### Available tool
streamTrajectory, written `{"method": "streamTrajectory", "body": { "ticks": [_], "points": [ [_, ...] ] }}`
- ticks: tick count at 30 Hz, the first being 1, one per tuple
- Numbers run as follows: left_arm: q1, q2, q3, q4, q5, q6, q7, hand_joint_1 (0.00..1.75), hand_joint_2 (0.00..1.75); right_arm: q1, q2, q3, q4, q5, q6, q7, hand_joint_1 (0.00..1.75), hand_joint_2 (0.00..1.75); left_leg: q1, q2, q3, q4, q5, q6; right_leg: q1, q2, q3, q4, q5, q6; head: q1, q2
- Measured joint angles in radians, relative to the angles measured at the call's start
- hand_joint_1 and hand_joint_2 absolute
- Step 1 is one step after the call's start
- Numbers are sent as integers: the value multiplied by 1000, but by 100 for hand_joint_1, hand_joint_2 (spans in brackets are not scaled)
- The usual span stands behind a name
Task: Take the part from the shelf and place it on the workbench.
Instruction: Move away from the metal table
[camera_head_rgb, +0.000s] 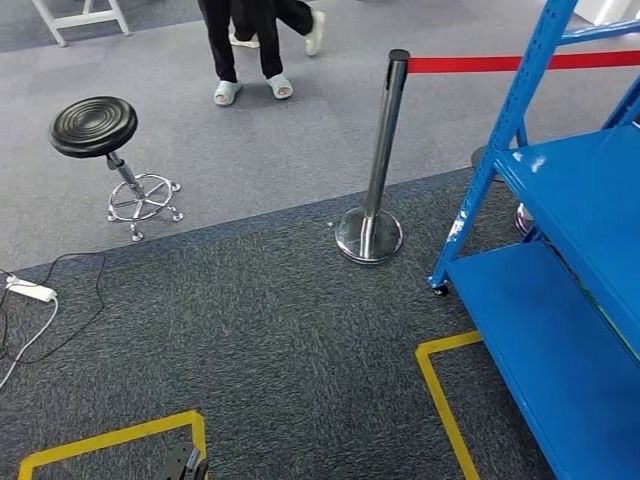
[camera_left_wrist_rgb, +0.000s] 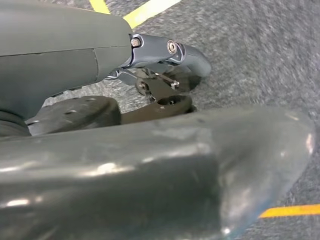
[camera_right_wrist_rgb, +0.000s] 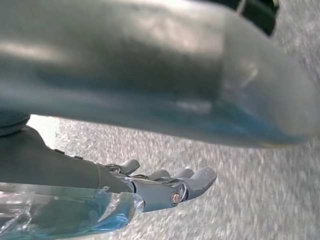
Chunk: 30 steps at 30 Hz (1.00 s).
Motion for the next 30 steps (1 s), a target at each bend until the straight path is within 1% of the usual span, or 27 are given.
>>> {"method": "streamTrajectory", "body": {
  "ticks": [1, 2, 3, 4, 5, 6, 7, 8, 9, 10, 11, 12, 13, 14, 16, 17, 18, 19, 20, 21, 22, 24, 25, 27, 28, 29, 30],
  "points": [
    [2, 0, 0, 0, -1, 0, 0, 0, 0, -1, 0, 0, 0, 0, 0, 0, 0, 0, 0, -23, -32, 68, -35, 0, 0, 13, -1, -1, 1, -3, -1, 0],
    [4, 0, 0, 0, -1, 0, 0, 0, 0, -2, 0, 0, 0, 0, 0, 0, 0, 0, 0, -34, -69, 142, -65, 0, 1, 28, -2, -1, 2, -6, -2, 0],
    [5, 0, 0, 0, -1, 0, 0, 0, 0, -2, 0, 0, 0, 0, 0, 0, 0, 0, 0, -39, -100, 199, -80, 2, 2, 44, -3, -1, 2, -6, -3, 0],
    [6, 0, 0, 0, -1, 0, 0, 0, 0, -1, 0, 0, 0, 0, 0, 0, 0, 0, -1, -42, -116, 221, -75, 4, 3, 59, -3, -1, 2, -6, -3, 0],
    [6, 0, 0, 0, -1, 0, 0, 0, 0, 0, 0, 0, 0, 0, 0, 0, 0, 0, -1, -45, -112, 202, -49, 8, 3, 75, -2, -1, 3, -6, -3, 0],
    [6, 0, 0, 0, -1, 0, 0, 0, 0, 0, 0, 0, 0, 0, 0, 0, 0, 0, -1, -53, -90, 149, -10, 11, 2, 91, -2, -1, 4, -4, -3, 0],
    [5, 0, 0, 0, -1, 0, 0, 0, 0, 1, 0, 0, 0, 0, 0, 0, 0, 0, 0, -76, -60, 80, 29, 15, 1, 106, -2, -1, 5, -2, -3, 0],
    [5, 0, 0, 0, -1, 1, 0, 0, 0, -1, 0, 0, -1, 1, 0, 0, 0, 0, 3, -104, -31, 11, 55, 18, 1, 121, -5, 1, 6, 2, -3, 0],
    [5, 1, 0, 0, 1, 1, 1, 0, 0, -2, 0, 0, -2, 1, 0, 0, 0, 0, 4, -128, -10, -37, 69, 19, 0, 134, -9, 2, 8, 8, -2, 0],
    [4, 1, 0, 0, 5, 1, 3, 0, 0, -1, 0, 0, -3, 2, 0, 0, 0, 0, 5, -144, 0, -62, 70, 20, -1, 146, -14, 1, 11, 14, -3, 0],
    [4, 1, 0, 0, 11, -1, 6, 0, 0, 0, 0, 0, -4, 3, 0, 0, 0, 0, 4, -141, 2, -71, 68, 22, -3, 158, -20, -1, 14, 22, -2, 0],
    [3, 0, 1, 0, 19, -6, 12, 0, 0, 4, 0, 0, -5, 4, 0, 0, 0, 0, 4, -130, 2, -73, 70, 25, -6, 166, -24, -5, 17, 29, -2, 0],
    [2, 0, 2, 0, 28, -13, 19, 0, 0, 8, 0, 0, -6, 6, 0, 0, 0, 0, 3, -118, 3, -77, 73, 32, -5, 154, -29, -2, 15, 34, -2, 0],
    [2, -1, 3, 0, 35, -20, 25, 0, 0, 9, 0, 0, -7, 7, 0, 0, 0, 0, 3, -103, 5, -81, 76, 38, -4, 126, -40, 17, 1, 38, 1, 0],
    [4, -3, 4, 0, 42, -30, 33, 0, 0, 6, 0, 0, -8, 9, 2, -1, 0, 0, 0, -70, 8, -85, 77, 47, 1, 52, -85, 116, -59, 42, 6, 0],
    [6, -4, 5, 0, 42, -32, 33, 0, 0, 3, 0, 0, -8, 9, 3, -1, 0, 0, -2, -52, 9, -85, 75, 50, 1, 31, -116, 185, -94, 44, 8, 0],
    [8, -4, 5, 0, 43, -33, 34, 0, 0, 1, 0, 0, -8, 10, 3, -1, 0, 0, -3, -35, 10, -85, 74, 51, 1, 22, -141, 241, -116, 47, 8, 0],
    [8, -4, 5, 0, 42, -33, 34, 0, 0, 2, 0, 0, -8, 10, 3, -1, 0, 0, -4, -19, 11, -84, 72, 52, 1, 18, -151, 269, -121, 49, 8, 0],
    [8, -4, 5, 0, 42, -33, 34, 0, 0, 3, 0, 0, -9, 10, 3, -1, 0, 0, -4, -4, 14, -84, 71, 51, 1, 15, -141, 258, -108, 50, 8, 0],
    [7, -5, 5, 0, 42, -33, 34, 0, 0, 5, 0, 0, -9, 10, 3, -1, 0, 0, -4, 8, 17, -84, 68, 49, 0, 8, -110, 208, -79, 50, 8, 0],
    [6, -5, 5, 0, 42, -33, 34, 0, 0, 5, 0, 0, -10, 10, 3, -1, 0, 0, -4, 20, 22, -84, 65, 46, 1, -8, -68, 136, -48, 50, 9, 0],
    [5, -5, 5, 0, 41, -32, 34, 0, 0, 2, 0, 0, -11, 10, 3, -1, 0, 0, -8, 38, 31, -82, 57, 36, 4, -41, -3, 26, -12, 39, 7, 0],
    [4, -5, 5, 0, 40, -30, 34, 0, 0, 0, 1, 0, -12, 10, 2, -1, 0, 0, -11, 46, 34, -81, 55, 31, 6, -49, 10, 4, -8, 32, 7, 0],
    [2, -4, 5, 0, 38, -24, 35, 0, 0, 0, 1, 0, -14, 10, 2, -1, 0, 0, -11, 60, 38, -82, 54, 21, 10, -34, 6, 3, -7, 15, 7, 0],
    [1, -4, 5, 0, 36, -21, 35, 0, 0, 2, 1, 0, -15, 10, 2, -1, 0, 0, -9, 60, 38, -81, 51, 15, 9, -24, 3, 1, -5, 8, 7, 0],
    [0, -4, 5, 0, 34, -19, 37, 0, 0, 2, 1, 0, -15, 10, 2, -1, 0, 0, -7, 46, 34, -71, 41, 9, 8, -14, 1, 0, -3, 2, 6, 0],
    [0, -4, 5, 0, 32, -18, 38, 0, 0, 2, 1, 0, -16, 10, 2, -1, 0, 0, -6, 24, 20, -40, 19, 4, 5, -3, 0, -2, 1, -4, 5, 0]
  ]
}}
